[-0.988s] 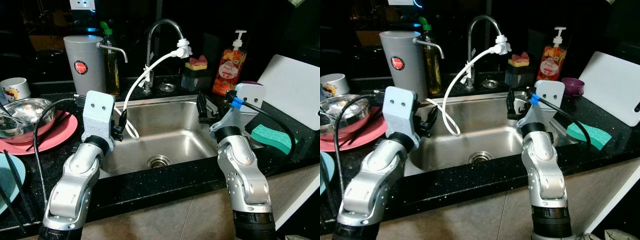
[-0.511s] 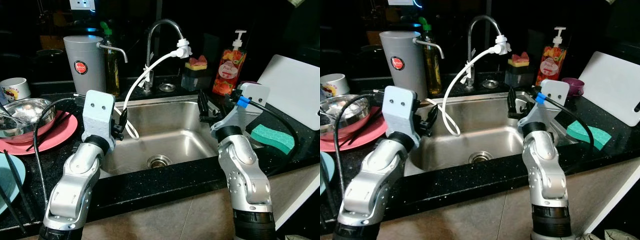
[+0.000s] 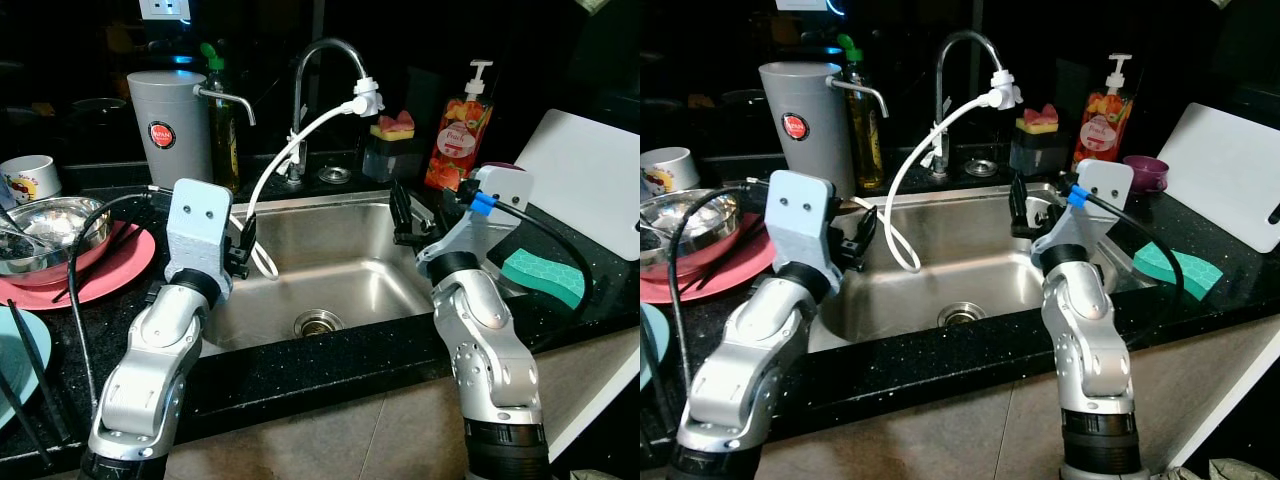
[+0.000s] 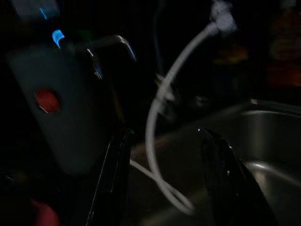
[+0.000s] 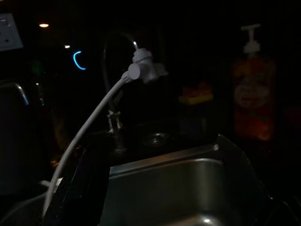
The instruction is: Kitchen organization
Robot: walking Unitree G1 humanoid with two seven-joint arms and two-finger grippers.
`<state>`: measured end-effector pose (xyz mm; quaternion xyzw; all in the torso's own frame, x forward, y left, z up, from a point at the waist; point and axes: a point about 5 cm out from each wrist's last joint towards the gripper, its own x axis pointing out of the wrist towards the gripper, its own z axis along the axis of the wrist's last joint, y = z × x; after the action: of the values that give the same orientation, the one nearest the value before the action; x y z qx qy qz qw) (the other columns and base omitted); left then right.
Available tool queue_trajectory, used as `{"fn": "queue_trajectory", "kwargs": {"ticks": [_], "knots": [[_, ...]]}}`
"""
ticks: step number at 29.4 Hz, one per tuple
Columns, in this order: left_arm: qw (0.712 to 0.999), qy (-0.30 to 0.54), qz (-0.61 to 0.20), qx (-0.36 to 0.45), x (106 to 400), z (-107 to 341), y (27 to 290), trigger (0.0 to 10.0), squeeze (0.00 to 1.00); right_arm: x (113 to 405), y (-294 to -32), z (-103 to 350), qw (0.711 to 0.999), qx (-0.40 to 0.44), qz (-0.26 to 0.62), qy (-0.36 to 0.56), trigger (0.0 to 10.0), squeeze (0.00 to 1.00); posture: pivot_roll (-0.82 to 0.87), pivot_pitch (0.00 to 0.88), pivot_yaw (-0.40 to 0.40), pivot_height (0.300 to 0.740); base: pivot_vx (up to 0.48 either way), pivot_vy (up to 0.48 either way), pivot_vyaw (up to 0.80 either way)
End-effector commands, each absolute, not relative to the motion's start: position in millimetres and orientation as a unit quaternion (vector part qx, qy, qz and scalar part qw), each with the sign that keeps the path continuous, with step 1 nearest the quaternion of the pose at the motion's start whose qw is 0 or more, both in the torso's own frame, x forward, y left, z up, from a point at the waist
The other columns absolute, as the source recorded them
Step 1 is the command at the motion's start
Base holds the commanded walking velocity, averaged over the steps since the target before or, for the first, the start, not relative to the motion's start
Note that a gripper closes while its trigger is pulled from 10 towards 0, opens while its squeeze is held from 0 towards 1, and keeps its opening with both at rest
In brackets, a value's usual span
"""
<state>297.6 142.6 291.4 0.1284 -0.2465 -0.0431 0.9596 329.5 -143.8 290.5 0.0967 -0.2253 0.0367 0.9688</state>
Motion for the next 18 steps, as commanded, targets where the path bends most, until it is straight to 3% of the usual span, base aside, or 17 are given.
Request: {"fn": "queue_trajectory", "kwargs": {"ticks": [1,3,7,18], "knots": [[0.952,-0.261,-0.039,0.157,290.5,289.9,143.5,10.0,0.00,327.3,-148.3,291.9,0.968,0.080,0.031,-0.236,10.0,0.00,0.07,0.068,-0.066,0.740,0.000,0.000,0.00],[0.951,-0.261,-0.037,0.161,289.2,288.9,144.3,10.0,0.00,326.8,-148.6,292.1,0.968,0.074,0.032,-0.237,10.0,0.00,0.07,0.068,-0.066,0.740,0.000,0.000,0.00],[0.957,-0.252,0.019,0.145,286.7,295.2,170.5,10.0,0.00,326.2,-148.7,286.1,0.970,0.071,0.035,-0.229,10.0,0.00,0.08,0.071,-0.073,0.740,0.000,0.000,0.00],[0.954,-0.264,0.018,0.143,290.1,299.4,168.8,10.0,0.00,330.6,-142.1,290.3,0.968,0.070,0.046,-0.235,10.0,0.00,0.09,0.059,-0.076,0.740,0.000,0.000,0.00]]}}
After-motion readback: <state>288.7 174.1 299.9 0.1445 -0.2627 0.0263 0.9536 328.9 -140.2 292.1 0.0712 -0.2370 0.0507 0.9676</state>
